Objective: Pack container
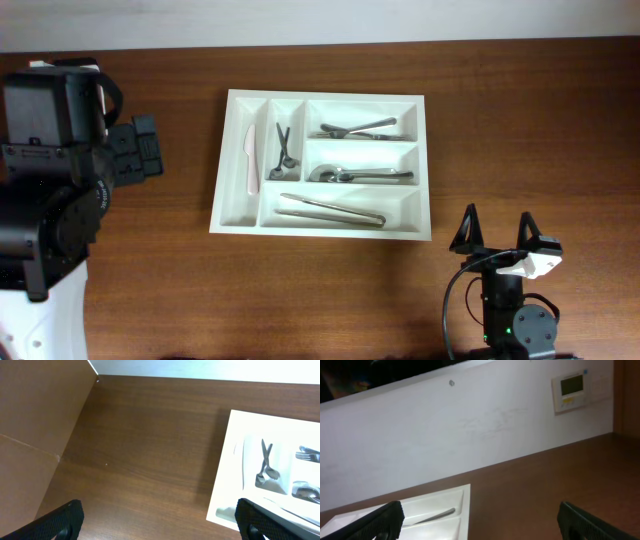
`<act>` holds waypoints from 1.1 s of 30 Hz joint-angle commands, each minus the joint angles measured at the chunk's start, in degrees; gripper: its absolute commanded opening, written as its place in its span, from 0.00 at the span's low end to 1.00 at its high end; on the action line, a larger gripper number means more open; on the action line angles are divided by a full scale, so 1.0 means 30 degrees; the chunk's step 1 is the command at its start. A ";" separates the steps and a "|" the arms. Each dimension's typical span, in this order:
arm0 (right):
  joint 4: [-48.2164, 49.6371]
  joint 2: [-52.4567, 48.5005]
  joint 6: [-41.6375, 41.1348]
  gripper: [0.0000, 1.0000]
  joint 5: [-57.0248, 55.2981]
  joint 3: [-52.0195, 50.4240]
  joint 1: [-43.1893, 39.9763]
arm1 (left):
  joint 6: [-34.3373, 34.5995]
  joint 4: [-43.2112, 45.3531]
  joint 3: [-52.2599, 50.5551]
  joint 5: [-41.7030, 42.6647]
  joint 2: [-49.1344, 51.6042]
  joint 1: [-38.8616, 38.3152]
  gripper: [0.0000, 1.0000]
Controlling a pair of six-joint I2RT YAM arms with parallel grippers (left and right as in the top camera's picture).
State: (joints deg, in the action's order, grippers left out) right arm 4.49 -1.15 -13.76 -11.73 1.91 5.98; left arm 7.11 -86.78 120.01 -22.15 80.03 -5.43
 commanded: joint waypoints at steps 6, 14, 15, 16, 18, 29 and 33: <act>-0.0248 0.0321 -0.0015 0.99 0.0845 -0.0532 -0.0444 | -0.0095 0.0036 0.0124 -0.0255 -0.0109 0.0080 0.99; -0.1078 0.0321 -0.0087 0.99 0.0838 -0.0532 -0.1661 | -0.0095 0.0036 0.0124 -0.0255 -0.0109 0.0080 0.99; -0.1078 0.0321 -0.0087 0.99 0.0838 -0.0532 -0.1661 | -0.0095 0.0036 0.0124 -0.0255 -0.0109 0.0080 0.99; -0.1100 0.0321 -0.0087 0.99 0.0838 -0.0532 -0.1661 | -0.0095 0.0036 0.0124 -0.0255 -0.0109 0.0080 0.99; -0.1333 0.0321 -0.0087 0.99 0.0838 -0.0532 -0.1661 | -0.0095 0.0036 0.0124 -0.0255 -0.0109 0.0080 0.99; -0.2732 0.0321 -0.0087 0.99 0.0838 -0.0532 -0.1661 | -0.0095 0.0036 0.0124 -0.0255 -0.0109 0.0080 0.99; -0.2732 0.0313 -0.0087 0.99 0.0838 -0.0532 -0.1661 | -0.0095 0.0036 0.0124 -0.0255 -0.0109 0.0080 0.99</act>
State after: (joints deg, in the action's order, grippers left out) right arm -3.20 -0.84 -13.76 -9.50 0.60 1.52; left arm 7.11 -86.78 120.01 -22.15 80.03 -5.43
